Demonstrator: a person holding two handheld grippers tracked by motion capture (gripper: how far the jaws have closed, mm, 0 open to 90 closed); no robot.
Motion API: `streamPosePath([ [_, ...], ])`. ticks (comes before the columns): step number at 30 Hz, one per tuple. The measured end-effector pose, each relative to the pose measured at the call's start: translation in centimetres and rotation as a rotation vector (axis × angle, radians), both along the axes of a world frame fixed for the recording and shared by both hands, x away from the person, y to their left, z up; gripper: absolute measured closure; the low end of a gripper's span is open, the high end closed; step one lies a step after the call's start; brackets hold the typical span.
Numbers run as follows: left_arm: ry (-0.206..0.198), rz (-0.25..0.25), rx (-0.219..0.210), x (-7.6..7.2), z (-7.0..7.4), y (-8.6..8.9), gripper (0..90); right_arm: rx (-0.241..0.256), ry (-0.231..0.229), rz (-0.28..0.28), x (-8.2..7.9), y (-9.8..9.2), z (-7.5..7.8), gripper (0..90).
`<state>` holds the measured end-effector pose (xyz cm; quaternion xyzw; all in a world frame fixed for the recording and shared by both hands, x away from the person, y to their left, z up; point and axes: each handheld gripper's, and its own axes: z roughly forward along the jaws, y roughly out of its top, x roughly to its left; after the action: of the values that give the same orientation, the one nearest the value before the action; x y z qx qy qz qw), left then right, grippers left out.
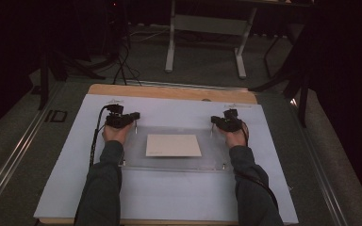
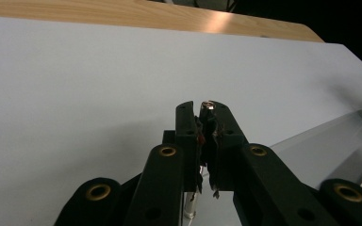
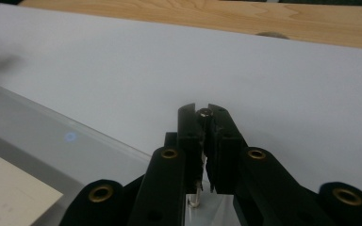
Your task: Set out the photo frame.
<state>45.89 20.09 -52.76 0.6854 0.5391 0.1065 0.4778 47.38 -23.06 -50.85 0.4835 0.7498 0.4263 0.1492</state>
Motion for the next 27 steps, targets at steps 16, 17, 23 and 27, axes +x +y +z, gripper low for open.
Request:
streamPosePath([
  [16,0.0,0.028,0.002,-0.1,-0.1,-0.3,84.5,-0.006,-0.113,0.045,-3.0,-1.8,0.1,70.4],
  [17,0.0,0.029,0.003,-0.1,-0.1,-0.3,84.6,0.005,-0.121,0.052,-3.4,-2.0,0.0,69.8],
  [23,0.0,0.027,-0.005,-0.1,-0.1,-0.3,84.5,0.024,-0.137,0.07,-5.1,-2.6,-0.7,69.1],
  [27,0.0,0.029,-0.008,-0.1,-0.1,-0.3,84.4,0.003,-0.143,0.094,-6.2,-2.6,-1.0,69.1],
])
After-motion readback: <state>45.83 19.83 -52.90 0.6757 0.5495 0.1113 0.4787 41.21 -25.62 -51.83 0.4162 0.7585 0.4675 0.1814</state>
